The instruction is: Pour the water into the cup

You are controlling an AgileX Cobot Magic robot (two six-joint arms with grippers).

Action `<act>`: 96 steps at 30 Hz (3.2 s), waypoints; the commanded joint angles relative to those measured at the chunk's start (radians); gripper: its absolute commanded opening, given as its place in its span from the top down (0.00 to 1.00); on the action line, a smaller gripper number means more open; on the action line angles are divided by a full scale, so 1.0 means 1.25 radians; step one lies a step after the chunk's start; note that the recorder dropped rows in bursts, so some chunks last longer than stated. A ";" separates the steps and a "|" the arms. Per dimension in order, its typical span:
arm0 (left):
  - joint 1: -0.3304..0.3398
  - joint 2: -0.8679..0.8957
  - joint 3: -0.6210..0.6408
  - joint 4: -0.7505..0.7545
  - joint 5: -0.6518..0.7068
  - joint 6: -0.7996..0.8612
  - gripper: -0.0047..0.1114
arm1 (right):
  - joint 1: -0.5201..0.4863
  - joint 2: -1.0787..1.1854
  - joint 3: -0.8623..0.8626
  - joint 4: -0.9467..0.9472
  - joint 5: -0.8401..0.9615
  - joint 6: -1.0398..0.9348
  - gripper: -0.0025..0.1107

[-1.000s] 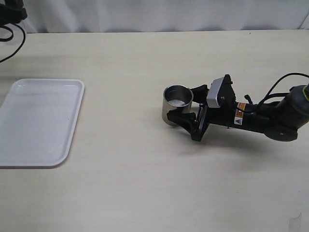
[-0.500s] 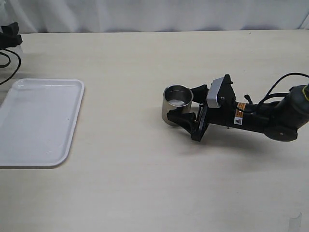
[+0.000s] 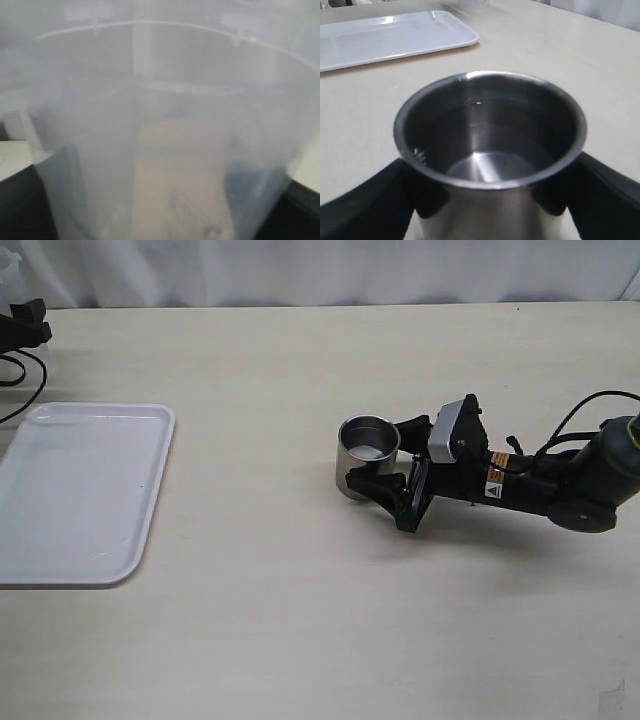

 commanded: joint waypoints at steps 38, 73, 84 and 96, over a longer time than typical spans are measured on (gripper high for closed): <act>0.016 -0.149 0.162 -0.025 0.015 0.030 0.05 | 0.000 -0.003 -0.005 -0.003 -0.016 0.000 0.94; 0.019 -0.739 0.396 -0.022 0.305 0.050 0.05 | 0.000 -0.003 -0.005 -0.003 -0.016 0.000 0.94; 0.019 -0.976 0.516 -0.022 0.328 0.012 0.05 | 0.000 -0.003 -0.005 -0.003 -0.016 0.000 0.94; -0.012 -1.272 0.600 -0.020 0.473 -0.051 0.05 | 0.000 -0.003 -0.005 -0.003 -0.016 0.000 0.94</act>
